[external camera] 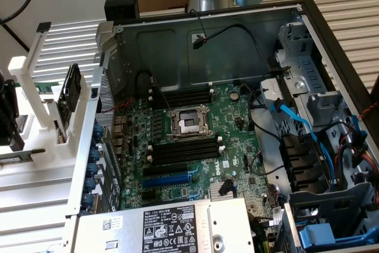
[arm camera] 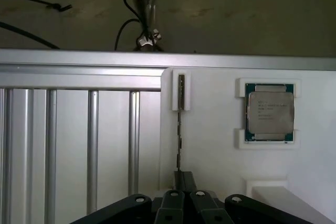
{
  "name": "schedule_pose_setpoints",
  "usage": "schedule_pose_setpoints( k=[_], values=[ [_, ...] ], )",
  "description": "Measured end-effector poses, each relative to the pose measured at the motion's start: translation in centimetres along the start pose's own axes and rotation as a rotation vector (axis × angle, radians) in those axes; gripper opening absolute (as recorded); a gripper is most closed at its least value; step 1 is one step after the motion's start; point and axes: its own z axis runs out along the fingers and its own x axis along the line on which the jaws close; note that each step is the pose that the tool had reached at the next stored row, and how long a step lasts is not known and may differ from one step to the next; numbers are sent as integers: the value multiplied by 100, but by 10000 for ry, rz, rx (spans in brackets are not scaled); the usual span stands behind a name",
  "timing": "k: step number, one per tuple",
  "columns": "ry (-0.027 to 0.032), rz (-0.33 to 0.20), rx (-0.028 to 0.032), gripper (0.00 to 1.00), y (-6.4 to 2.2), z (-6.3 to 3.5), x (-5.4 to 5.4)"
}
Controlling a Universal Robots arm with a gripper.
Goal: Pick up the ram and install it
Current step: 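Pick up the ram and move it above insertion slot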
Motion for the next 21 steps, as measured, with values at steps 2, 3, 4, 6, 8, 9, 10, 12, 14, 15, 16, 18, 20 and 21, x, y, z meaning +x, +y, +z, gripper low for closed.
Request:
schedule_pose_setpoints(
  k=[2,3,4,6,8,9,10,12,14,15,16,18,20,21],
  values=[
    [0,0,0,11,0,0,0],
    [0,0,0,11,0,0,0],
    [0,0,0,11,0,0,0],
    [0,0,0,17,0,0,0],
    [0,0,0,24,0,0,0],
    [0,0,0,24,0,0,0],
    [0,0,0,24,0,0,0],
    [0,0,0,24,0,0,0],
    [0,0,0,24,0,0,0],
    [0,0,0,24,0,0,0],
    [0,0,0,24,0,0,0],
    [2,0,-3,24,0,1,2],
    [15,0,-10,24,0,1,6],
    [26,0,-12,24,0,1,7]
  ],
)
